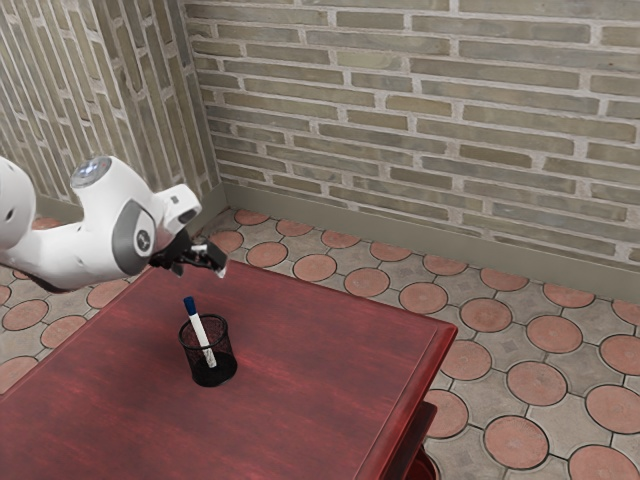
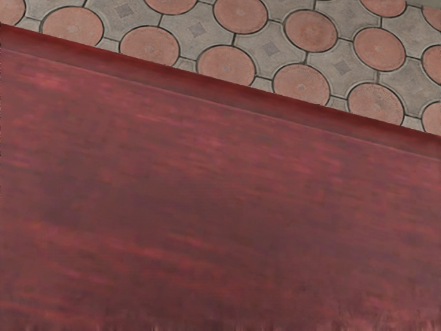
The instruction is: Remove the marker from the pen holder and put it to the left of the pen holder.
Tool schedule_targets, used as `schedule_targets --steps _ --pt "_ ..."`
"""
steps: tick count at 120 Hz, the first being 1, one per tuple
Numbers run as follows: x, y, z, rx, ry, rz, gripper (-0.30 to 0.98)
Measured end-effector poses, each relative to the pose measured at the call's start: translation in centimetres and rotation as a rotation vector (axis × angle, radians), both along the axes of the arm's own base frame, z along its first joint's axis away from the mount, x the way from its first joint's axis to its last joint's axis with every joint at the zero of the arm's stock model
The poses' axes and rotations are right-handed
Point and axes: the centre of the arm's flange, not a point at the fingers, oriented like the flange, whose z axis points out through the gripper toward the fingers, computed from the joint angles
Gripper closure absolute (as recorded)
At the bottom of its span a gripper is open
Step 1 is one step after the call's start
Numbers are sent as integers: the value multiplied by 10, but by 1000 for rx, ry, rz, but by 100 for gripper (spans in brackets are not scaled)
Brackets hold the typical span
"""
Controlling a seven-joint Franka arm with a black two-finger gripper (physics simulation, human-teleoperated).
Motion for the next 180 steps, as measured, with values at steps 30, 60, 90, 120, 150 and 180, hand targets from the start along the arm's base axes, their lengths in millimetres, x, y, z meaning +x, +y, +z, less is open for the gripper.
schedule_targets --steps 30,60,90,120,150,180 --pt "-55 -48 10 17 -51 -102 0" --pt "-113 -32 13 25 -71 -87 0" --pt "-127 -39 12 50 -95 -115 0" --pt "-126 -41 15 81 -134 -128 20" --pt "-123 -46 3 103 -128 -145 28" --pt "-118 -52 0 118 -139 -160 40"
